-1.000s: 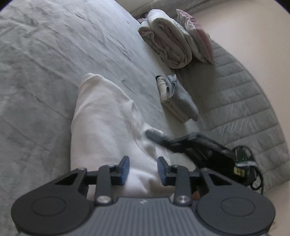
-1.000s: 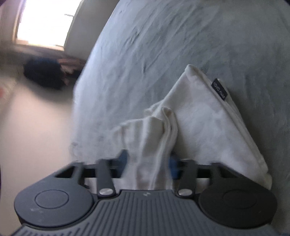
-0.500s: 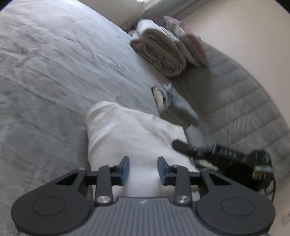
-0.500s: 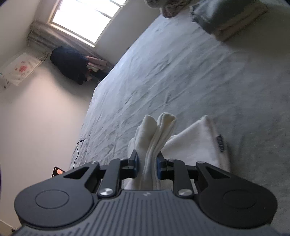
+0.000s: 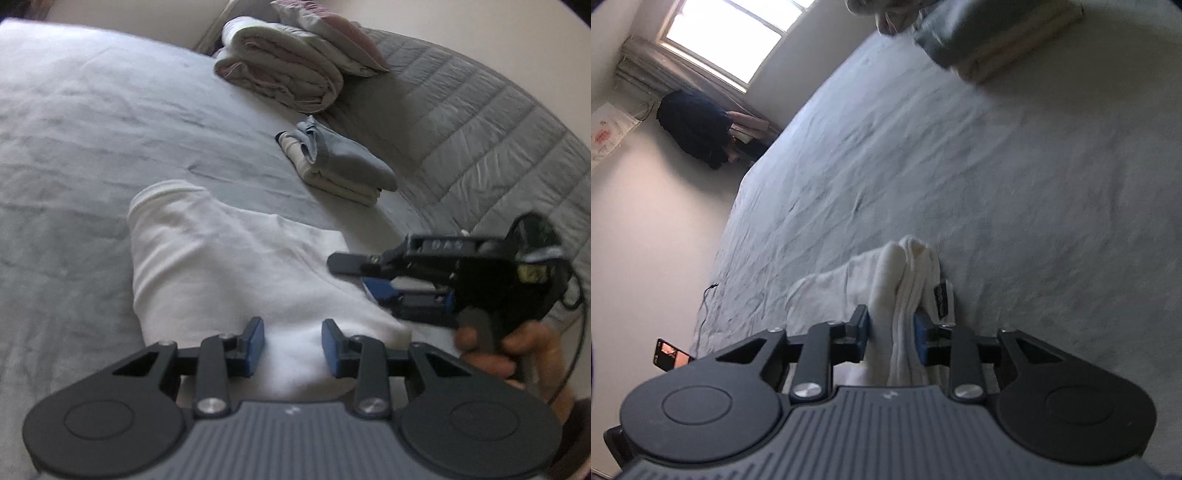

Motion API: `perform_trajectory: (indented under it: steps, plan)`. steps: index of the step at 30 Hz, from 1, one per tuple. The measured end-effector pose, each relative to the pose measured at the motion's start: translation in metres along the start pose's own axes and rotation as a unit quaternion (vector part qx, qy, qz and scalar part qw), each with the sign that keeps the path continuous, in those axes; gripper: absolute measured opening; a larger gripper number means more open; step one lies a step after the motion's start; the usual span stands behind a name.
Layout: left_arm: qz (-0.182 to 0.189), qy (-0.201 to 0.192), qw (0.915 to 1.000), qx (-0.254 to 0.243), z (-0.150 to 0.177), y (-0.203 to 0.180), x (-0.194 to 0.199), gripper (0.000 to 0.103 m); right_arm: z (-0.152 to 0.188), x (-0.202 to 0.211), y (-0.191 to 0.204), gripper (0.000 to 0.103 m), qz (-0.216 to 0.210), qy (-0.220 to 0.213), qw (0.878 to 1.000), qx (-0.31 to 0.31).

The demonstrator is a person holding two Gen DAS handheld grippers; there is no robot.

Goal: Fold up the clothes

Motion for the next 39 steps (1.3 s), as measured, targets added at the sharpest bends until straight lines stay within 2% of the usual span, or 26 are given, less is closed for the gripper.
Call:
perform_trajectory:
  steps: [2, 5, 7, 11, 14, 16, 17, 19, 21, 22, 24, 27, 29, 30, 33, 34, 39]
  plan:
    - [0.002, -0.001, 1.0000, -0.001, -0.002, -0.001, 0.003, 0.035, -0.004, 0.009, 0.005, 0.039, 0.010, -0.033, 0.999, 0.032]
    - [0.017, -0.010, 0.9998, 0.009, -0.009, -0.002, 0.014, 0.035, -0.003, 0.021, 0.022, 0.039, 0.017, -0.075, 0.992, 0.101]
    - [0.017, -0.019, 0.9997, 0.002, -0.014, -0.001, 0.024, 0.034, 0.003, 0.021, 0.033, 0.039, 0.016, -0.087, 0.985, 0.149]
    - [0.013, -0.036, 0.9990, -0.022, -0.020, 0.004, 0.043, 0.034, 0.027, 0.021, 0.049, 0.039, 0.011, -0.086, 0.967, 0.240]
    - [0.012, -0.033, 0.9980, -0.053, -0.013, 0.004, 0.050, 0.033, 0.047, 0.020, 0.047, 0.039, 0.011, -0.074, 0.953, 0.294]
    - [0.011, -0.018, 0.9970, -0.074, 0.001, 0.003, 0.046, 0.031, 0.056, 0.018, 0.040, 0.039, 0.017, -0.069, 0.943, 0.325]
    - [0.011, -0.011, 0.9963, -0.085, 0.008, 0.002, 0.045, 0.031, 0.060, 0.017, 0.035, 0.037, 0.023, -0.066, 0.939, 0.338]
    - [0.014, -0.006, 0.9950, -0.099, 0.018, 0.003, 0.042, 0.028, 0.066, 0.012, 0.021, 0.027, 0.049, -0.058, 0.928, 0.365]
    - [0.021, -0.002, 0.9948, -0.100, 0.023, 0.003, 0.038, 0.023, 0.070, 0.001, 0.006, 0.026, 0.089, -0.052, 0.912, 0.396]
    - [0.021, -0.002, 0.9946, -0.101, 0.023, 0.004, 0.037, 0.023, 0.073, 0.000, 0.005, 0.026, 0.093, -0.060, 0.904, 0.414]
    - [0.018, -0.001, 0.9938, -0.110, 0.023, 0.002, 0.036, 0.023, 0.075, 0.001, 0.008, 0.026, 0.102, -0.068, 0.896, 0.427]
    - [0.014, 0.000, 0.9917, -0.128, 0.018, -0.005, 0.040, 0.026, 0.072, 0.005, 0.009, 0.029, 0.085, -0.078, 0.897, 0.427]
    - [0.018, -0.011, 0.9912, -0.131, 0.010, -0.008, 0.046, 0.026, 0.066, 0.011, 0.012, 0.038, 0.076, -0.084, 0.905, 0.410]
    - [0.016, -0.019, 0.9909, -0.132, 0.006, -0.008, 0.048, 0.026, 0.062, 0.014, 0.013, 0.047, 0.074, -0.088, 0.910, 0.397]
    - [0.004, -0.034, 0.9901, -0.136, -0.003, -0.005, 0.048, 0.029, 0.049, 0.021, 0.021, 0.047, 0.055, -0.095, 0.934, 0.341]
    - [-0.001, -0.033, 0.9901, -0.136, -0.005, -0.003, 0.045, 0.029, 0.047, 0.022, 0.024, 0.047, 0.046, -0.101, 0.937, 0.331]
    - [0.001, -0.027, 0.9900, -0.138, -0.002, -0.007, 0.023, 0.029, 0.029, 0.012, 0.038, 0.047, 0.045, -0.134, 0.941, 0.307]
Point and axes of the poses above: each gripper's, at about its wrist camera, not at the fingertips, and x roughly against the way its jaws point, y to its left, z to its underside, the point moved 10 cm from there along -x, roughly the way its jaws point, and after that the axes turned 14 degrees about -x, right-handed, at the moved point
